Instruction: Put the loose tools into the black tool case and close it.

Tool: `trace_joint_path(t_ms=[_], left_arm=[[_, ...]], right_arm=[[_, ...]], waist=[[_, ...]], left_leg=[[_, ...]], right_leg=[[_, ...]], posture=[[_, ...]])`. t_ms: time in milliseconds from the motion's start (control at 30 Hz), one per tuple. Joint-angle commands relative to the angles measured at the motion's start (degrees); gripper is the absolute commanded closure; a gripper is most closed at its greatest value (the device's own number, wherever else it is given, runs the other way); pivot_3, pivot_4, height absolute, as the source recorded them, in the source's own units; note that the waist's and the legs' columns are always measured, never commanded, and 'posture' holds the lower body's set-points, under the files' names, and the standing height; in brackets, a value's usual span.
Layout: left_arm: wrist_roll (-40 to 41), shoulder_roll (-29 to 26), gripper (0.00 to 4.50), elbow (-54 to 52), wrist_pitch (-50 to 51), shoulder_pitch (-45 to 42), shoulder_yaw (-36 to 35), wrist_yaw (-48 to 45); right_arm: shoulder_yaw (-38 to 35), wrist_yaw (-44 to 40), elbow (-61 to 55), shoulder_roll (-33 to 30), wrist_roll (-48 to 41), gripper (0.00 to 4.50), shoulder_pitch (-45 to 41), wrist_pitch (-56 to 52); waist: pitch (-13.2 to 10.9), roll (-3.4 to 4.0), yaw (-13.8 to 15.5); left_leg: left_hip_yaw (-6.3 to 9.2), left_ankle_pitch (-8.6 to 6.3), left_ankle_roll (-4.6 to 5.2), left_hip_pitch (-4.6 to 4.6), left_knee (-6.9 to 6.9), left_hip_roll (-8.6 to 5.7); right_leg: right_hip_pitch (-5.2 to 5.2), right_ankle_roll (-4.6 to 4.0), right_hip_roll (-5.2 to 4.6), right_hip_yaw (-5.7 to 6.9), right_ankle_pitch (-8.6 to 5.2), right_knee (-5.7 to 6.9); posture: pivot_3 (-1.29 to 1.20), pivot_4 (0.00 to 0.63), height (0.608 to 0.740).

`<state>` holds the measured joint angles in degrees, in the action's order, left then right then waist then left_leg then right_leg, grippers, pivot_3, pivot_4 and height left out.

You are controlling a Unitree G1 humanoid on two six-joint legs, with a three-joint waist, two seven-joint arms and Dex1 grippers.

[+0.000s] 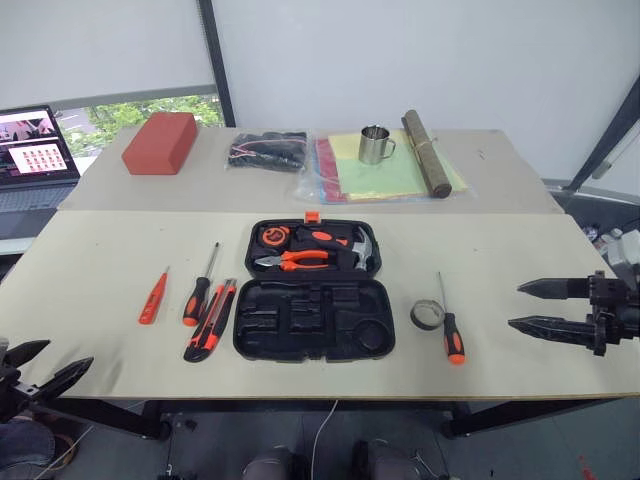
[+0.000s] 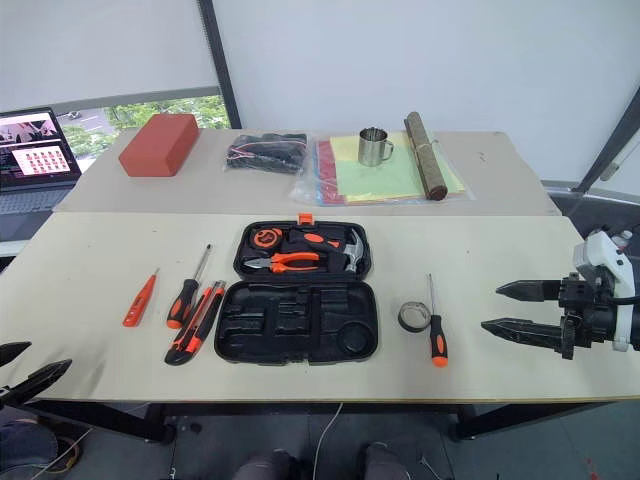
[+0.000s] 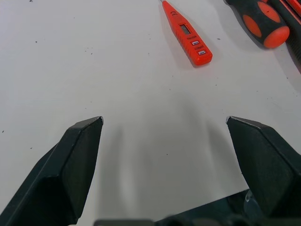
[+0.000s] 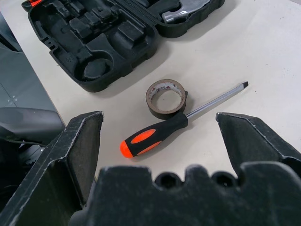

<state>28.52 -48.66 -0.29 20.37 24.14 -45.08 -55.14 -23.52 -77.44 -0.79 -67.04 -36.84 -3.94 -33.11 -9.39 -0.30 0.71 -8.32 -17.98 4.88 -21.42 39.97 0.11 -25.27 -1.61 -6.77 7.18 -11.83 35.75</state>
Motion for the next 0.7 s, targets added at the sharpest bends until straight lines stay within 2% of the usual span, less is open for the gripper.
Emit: trace_joint_path(t_ms=[33, 233, 400, 533, 633, 700], left_arm=[[2.85, -0.82, 0.0, -4.19, 5.42, -2.03, -1.22, 2.84], [9.1, -4.57, 0.0, -16.12, 29.73, -16.03, 6.62, 16.82], [12.11, -5.04, 0.0, -16.3, 47.21, -30.8, 12.9, 26.56], [11.7, -3.23, 0.0, -16.21, 53.72, -38.68, 20.3, 30.46], [8.94, -2.25, 0.0, -14.04, 54.34, -43.5, 26.35, 32.5], [8.77, -0.68, 0.0, -11.92, 56.06, -46.78, 27.86, 33.55]], right_arm=[[-2.18, 0.79, -3.36, -0.12, -1.46, 0.04, -0.73, -1.41], [-2.98, 7.69, -14.08, 1.73, -6.78, 0.04, -4.32, -7.86], [-0.82, 11.26, -20.48, 2.93, -9.12, 0.04, -7.32, -9.42], [2.61, 14.04, -24.29, 4.97, -10.07, 0.04, -10.92, -9.12], [4.67, 15.02, -26.04, 6.52, -10.63, 0.04, -12.47, -8.87], [5.45, 15.4, -26.63, 7.18, -10.5, 0.04, -12.78, -8.61]], waist=[[0.0, 0.0, 0.01], [-0.01, -0.01, 0.62], [-0.01, -0.04, 0.37], [-0.05, -0.11, -0.11], [-0.14, -0.25, -0.03], [-0.17, -0.32, 0.01]], left_leg=[[0.0, 0.0, 0.0, 0.0, 0.0, 0.0], [0.05, 0.06, -0.1, 0.0, 0.04, -0.02], [0.04, 0.08, -0.11, 0.04, 0.02, -0.08], [0.01, 0.15, -0.15, 0.07, 0.02, -0.09], [0.0, 0.29, -0.03, 0.08, 0.02, -0.11], [0.0, 0.3, -0.06, 0.08, 0.03, -0.11]], right_leg=[[0.0, 0.0, 0.0, 0.0, 0.0, 0.0], [0.09, 0.06, -0.01, 0.0, 0.05, 0.05], [0.12, 0.08, 0.09, -0.03, 0.06, 0.14], [0.14, 0.09, 0.25, -0.07, 0.05, 0.17], [0.17, 0.13, 0.32, -0.09, 0.01, 0.16], [0.18, 0.13, 0.34, -0.09, 0.01, 0.17]], posture=[[0.0, 0.15, 0.736], [0.0, 0.15, 0.736], [0.0, 0.15, 0.736], [0.0, 0.15, 0.736], [0.0, 0.15, 0.736], [0.0, 0.15, 0.736]])
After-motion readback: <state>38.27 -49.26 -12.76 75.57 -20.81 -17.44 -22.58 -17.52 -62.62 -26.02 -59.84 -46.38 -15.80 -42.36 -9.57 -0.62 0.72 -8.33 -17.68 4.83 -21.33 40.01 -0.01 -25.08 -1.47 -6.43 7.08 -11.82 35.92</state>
